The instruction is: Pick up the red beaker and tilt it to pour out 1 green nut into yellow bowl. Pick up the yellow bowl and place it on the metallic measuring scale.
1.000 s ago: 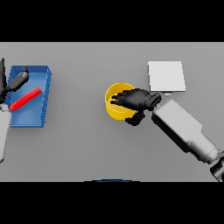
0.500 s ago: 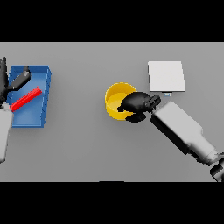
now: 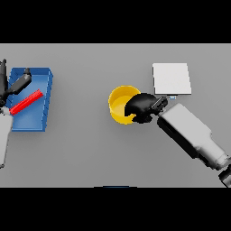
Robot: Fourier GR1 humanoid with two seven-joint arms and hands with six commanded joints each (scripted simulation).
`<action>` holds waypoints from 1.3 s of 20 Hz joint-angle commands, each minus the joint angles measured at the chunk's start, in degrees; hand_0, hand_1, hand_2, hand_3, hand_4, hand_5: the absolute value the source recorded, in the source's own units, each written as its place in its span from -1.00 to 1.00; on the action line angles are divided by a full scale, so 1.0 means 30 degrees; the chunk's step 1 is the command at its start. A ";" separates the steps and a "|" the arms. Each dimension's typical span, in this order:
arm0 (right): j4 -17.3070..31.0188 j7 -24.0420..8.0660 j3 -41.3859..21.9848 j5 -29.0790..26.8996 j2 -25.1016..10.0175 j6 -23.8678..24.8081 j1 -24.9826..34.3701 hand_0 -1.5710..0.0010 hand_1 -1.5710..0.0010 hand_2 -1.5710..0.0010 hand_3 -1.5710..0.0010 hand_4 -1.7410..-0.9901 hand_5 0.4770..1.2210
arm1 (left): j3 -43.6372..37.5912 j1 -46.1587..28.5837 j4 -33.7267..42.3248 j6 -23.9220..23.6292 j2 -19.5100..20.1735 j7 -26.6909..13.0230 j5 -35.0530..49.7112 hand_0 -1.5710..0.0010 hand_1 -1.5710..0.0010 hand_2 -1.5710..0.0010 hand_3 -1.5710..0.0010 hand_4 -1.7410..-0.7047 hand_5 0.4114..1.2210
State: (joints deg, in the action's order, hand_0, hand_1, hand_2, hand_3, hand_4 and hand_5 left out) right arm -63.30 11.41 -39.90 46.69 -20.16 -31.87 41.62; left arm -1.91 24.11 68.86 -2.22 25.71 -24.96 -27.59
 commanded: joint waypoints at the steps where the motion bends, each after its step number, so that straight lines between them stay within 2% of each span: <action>1: -0.0069 0.0377 -0.0023 0.0070 -0.0256 0.0115 0.0100 -0.95 -0.95 -0.66 -0.79 -0.96 0.97 | 0.0061 -0.0054 0.0120 0.0060 0.0019 -0.0108 -0.0054 1.00 1.00 1.00 1.00 0.95 -0.33; 7: -0.2204 -0.1121 0.1068 -0.0661 -0.1191 -0.1307 0.0513 -0.99 -0.99 -0.80 -0.59 -0.99 0.99 | -0.0019 0.0061 0.0267 0.0128 0.0060 -0.0346 0.0034 1.00 1.00 1.00 1.00 0.94 -0.30; 9: -0.2750 -0.1675 0.1426 -0.0701 -0.1482 -0.1338 0.0524 -0.99 -0.99 -0.80 -0.60 -0.99 1.00 | -0.0014 0.0335 -0.0030 0.0079 0.0080 -0.0378 -0.0054 1.00 1.00 1.00 1.00 0.94 -0.30; 12: -0.2975 -0.1751 0.1979 -0.0830 -0.1828 -0.1038 0.0587 -1.00 -1.00 -0.83 -0.61 -1.00 1.00 | -0.0103 0.0182 0.0011 0.0113 0.0241 -0.0030 0.0021 1.00 1.00 1.00 1.00 0.94 -0.29; 14: -0.2661 -0.1853 0.2298 -0.0920 -0.1727 -0.0865 0.0821 -1.00 -1.00 -0.83 -0.75 -1.00 1.00 | -0.0183 0.0128 0.0320 0.0200 0.0238 -0.0060 0.0195 1.00 1.00 1.00 1.00 0.92 -0.29; 17: -0.2031 -0.2335 0.3018 -0.0923 -0.1971 -0.0649 0.1305 -1.00 -1.00 -0.89 -0.63 -1.00 1.00 | -0.0134 -0.0128 0.0539 0.0167 0.0229 -0.0478 0.0065 1.00 1.00 1.00 1.00 0.93 -0.28; 19: -0.1532 -0.1755 0.3564 -0.1015 -0.2653 -0.0220 0.1390 -1.00 -1.00 -0.92 -0.58 -1.00 1.00 | -0.0089 -0.0073 0.0608 0.0299 0.0291 -0.0401 0.0064 1.00 1.00 1.00 1.00 0.92 -0.26; 20: -0.0842 -0.2129 0.3809 -0.0824 -0.2583 0.0299 0.1643 -1.00 -1.00 -0.93 -0.56 -1.00 1.00 | -0.0083 -0.0055 0.0671 0.0385 0.0275 -0.0612 0.0089 1.00 1.00 1.00 1.00 0.92 -0.26; 22: 0.0228 -0.1508 0.4274 -0.0731 -0.3030 0.0993 0.2088 -1.00 -1.00 -0.96 -0.54 -1.00 1.00 | -0.0119 0.0095 0.0731 0.0354 0.0250 -0.0898 0.0073 1.00 1.00 1.00 1.00 0.93 -0.27; 23: 0.0536 -0.1655 0.4490 -0.0725 -0.3194 0.1256 0.2093 -1.00 -1.00 -0.96 -0.53 -1.00 1.00 | -0.0073 0.0144 0.0787 0.0340 0.0171 -0.1175 0.0021 1.00 1.00 1.00 1.00 0.93 -0.27; 24: 0.0990 -0.1074 0.4661 -0.0772 -0.3513 0.1487 0.2033 -1.00 -1.00 -0.94 -0.52 -1.00 1.00 | 0.0033 -0.0174 0.0922 0.0318 0.0054 -0.1065 -0.0010 1.00 1.00 1.00 1.00 0.93 -0.28; 26: 0.2194 -0.1038 0.5009 -0.0690 -0.3567 0.2122 0.2143 -1.00 -1.00 -0.91 -0.50 -1.00 1.00 | -0.0086 -0.0307 0.1118 0.0377 0.0267 -0.0846 0.0052 1.00 1.00 1.00 1.00 0.94 -0.29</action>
State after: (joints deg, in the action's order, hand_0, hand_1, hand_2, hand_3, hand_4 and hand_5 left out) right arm -56.69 8.07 -24.88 44.67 -30.87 -25.51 48.02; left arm -2.18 23.18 72.22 -1.10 26.52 -27.48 -27.44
